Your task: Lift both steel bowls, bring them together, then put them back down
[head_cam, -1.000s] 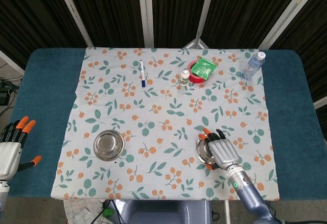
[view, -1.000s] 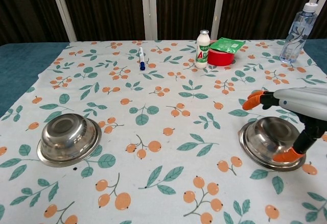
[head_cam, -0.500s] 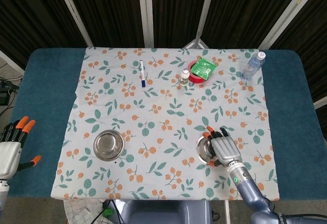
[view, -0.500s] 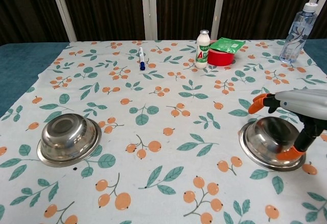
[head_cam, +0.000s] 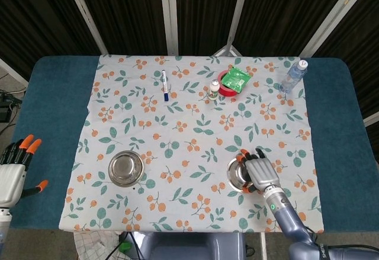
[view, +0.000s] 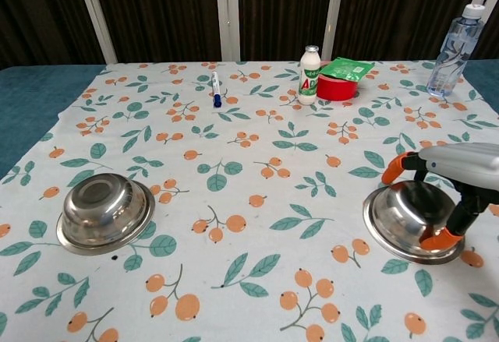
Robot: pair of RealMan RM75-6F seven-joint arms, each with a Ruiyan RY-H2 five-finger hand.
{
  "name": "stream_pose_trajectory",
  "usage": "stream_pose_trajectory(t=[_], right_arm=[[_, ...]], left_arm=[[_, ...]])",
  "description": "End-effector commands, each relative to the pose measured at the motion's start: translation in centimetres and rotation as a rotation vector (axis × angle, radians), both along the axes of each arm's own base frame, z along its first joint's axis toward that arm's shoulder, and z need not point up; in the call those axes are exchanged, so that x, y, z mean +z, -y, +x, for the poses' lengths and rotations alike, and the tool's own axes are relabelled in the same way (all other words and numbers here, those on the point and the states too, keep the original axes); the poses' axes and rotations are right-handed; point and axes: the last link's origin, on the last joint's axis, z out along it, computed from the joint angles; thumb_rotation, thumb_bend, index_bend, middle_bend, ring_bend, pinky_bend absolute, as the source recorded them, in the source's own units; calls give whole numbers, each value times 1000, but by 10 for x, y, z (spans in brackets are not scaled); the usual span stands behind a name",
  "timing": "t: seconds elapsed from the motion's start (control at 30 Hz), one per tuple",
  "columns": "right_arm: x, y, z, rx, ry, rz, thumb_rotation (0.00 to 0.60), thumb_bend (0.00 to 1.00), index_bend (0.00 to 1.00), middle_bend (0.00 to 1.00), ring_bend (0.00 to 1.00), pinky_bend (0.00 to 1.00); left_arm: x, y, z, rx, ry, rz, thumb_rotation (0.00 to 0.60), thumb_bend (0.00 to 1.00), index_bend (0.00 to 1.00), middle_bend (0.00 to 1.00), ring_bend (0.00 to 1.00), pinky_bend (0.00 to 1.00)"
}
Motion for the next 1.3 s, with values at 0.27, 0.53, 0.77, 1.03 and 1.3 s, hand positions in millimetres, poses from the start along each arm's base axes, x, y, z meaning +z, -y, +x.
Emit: stream_pose_trajectory(t=[0.27,0.53,0.77,1.03,1.3], right_arm=[[-1,1,-3,1,1,-2,600,180,235,170,340,39],[-2,0,-6,8,-7,3,600,180,274,233,381,71],[-4,0,-7,16,-8,11,600,179,344,275,398,91],[-9,0,-10,15,-38,36,600,180,383,316,419,97],[-3,2,-4,28,-24,20,600,200,466,384,478,121]], left_arm=[[1,-1,0,5,1,8,600,260,106,0,0,56],[0,0,0,6,2,9,600,263,106,0,0,57],[1,0,0,6,6,16,600,263,106,0,0,57],[1,0,2,-8,3,9,600,280,106,0,0,60],[0,0,5,-43,-6,17,600,306,122,33,32,160]])
